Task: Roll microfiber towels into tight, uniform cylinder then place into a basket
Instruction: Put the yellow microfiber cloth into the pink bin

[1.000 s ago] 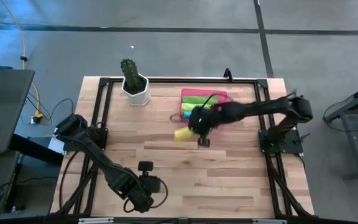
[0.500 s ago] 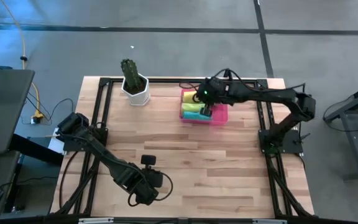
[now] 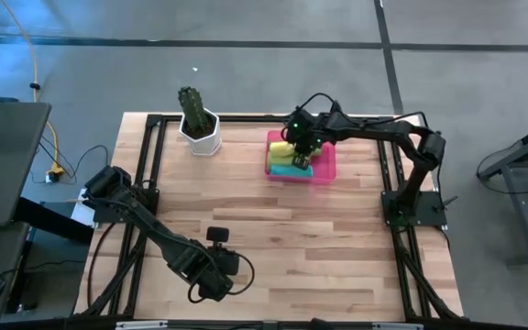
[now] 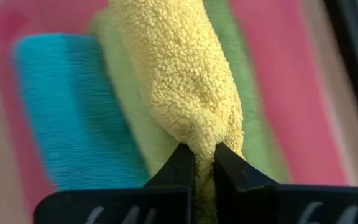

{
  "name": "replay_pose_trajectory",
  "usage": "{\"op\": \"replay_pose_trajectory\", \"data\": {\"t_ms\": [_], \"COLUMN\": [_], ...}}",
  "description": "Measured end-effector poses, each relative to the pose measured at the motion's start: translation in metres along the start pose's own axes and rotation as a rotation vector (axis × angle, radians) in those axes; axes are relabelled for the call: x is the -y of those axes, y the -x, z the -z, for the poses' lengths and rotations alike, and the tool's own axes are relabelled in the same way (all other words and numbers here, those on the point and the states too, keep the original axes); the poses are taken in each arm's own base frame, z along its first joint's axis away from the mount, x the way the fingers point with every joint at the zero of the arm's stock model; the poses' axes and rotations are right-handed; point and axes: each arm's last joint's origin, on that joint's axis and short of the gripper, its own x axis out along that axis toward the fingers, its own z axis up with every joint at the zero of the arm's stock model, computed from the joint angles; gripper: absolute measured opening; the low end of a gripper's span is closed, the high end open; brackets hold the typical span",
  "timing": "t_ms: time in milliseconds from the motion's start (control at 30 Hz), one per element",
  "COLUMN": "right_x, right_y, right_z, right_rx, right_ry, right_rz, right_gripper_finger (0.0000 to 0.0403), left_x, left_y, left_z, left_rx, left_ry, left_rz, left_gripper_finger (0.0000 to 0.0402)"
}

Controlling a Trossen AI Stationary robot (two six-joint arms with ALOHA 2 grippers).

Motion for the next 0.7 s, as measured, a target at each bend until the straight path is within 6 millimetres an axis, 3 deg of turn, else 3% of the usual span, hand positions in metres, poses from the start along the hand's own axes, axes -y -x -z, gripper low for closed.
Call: {"op": "replay_pose_trajectory", "data": {"t_ms": [300,700], "right_x": [-0.002,0.006], "right_y": [-0.001,-0.015], "right_z": [0.001,0.006], "right_rx": [0.009,-0.033], "right_ry": [-0.017,-0.023], "right_rz": [-0.13,-0.153], "right_gripper_finger": [0.0,0.0004], "left_x": [0.0,0.0], "left_y": [0.0,0.0], "left_z": [0.0,0.0], "left_rx": [-0.003,-0.002], "left_ry": [0.003,0.022], "left_rz": [-0.002,0.0], "left_gripper_finger": [0.003,0.003]}}
